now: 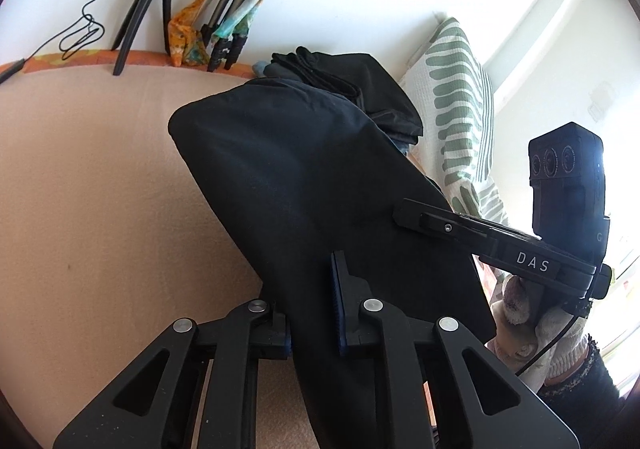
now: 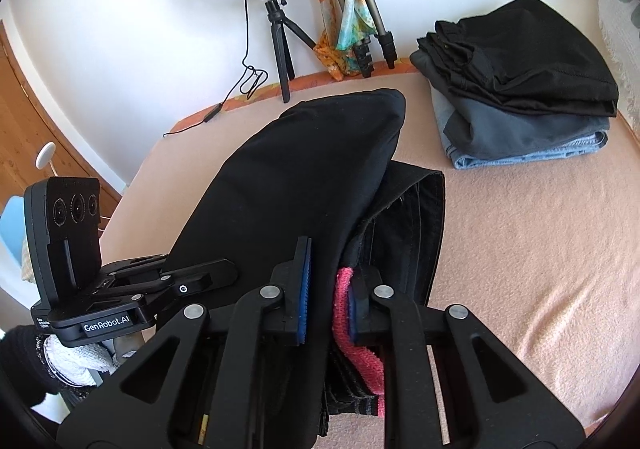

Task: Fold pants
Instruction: 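Grasp the folded trousers bundle with both tools and lift it, then carry the bundle with both tools onto the stack of folded clothes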

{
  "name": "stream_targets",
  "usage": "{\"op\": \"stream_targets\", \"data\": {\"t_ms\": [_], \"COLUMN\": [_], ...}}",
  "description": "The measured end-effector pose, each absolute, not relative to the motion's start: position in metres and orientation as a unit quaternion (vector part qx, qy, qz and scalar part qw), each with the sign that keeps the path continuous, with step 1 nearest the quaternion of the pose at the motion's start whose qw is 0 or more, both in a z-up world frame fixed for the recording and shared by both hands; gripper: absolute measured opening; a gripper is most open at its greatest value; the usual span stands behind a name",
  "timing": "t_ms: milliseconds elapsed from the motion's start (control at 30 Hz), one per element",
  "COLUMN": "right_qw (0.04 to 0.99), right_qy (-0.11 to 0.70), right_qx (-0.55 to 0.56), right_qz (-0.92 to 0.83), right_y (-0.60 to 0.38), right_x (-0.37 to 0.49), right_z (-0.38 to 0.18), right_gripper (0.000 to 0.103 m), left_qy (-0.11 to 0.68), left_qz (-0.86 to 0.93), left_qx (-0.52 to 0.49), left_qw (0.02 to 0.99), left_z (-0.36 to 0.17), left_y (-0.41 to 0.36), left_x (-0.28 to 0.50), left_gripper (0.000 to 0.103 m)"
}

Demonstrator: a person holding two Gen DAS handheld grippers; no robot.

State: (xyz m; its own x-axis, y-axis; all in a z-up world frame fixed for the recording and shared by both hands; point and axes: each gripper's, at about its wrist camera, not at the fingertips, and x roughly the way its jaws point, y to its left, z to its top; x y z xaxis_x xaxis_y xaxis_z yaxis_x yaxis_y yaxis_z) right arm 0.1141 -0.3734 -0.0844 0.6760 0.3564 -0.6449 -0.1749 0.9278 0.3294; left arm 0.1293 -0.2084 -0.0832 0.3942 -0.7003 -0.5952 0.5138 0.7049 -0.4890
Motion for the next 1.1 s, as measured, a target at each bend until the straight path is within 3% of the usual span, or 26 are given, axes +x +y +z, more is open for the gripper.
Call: {"op": "stream_targets", "data": {"t_ms": [567,1100], "right_qw": [0.933,0.964], "right_qy": [0.299,0.228], "right_qx": [0.147,0.126], "right_qz": [0.135,0.051], "right_y": [-0.4,-0.491], "right_x": [0.104,0.094], "right_z": [-0.027,0.049], "right_gripper": [0.015,0.015], "left_qy": [0.358,0.295], "left_qz": [-0.403,-0.476], "left_qx": [-0.079,-0.032], "left_qw": [0.838,0.828], "left_z": [-0.014,0.055], "left_y": [-0.236,-0.349], "left_x": [0.147,0.178], "left_gripper": [0.011,0.011]}}
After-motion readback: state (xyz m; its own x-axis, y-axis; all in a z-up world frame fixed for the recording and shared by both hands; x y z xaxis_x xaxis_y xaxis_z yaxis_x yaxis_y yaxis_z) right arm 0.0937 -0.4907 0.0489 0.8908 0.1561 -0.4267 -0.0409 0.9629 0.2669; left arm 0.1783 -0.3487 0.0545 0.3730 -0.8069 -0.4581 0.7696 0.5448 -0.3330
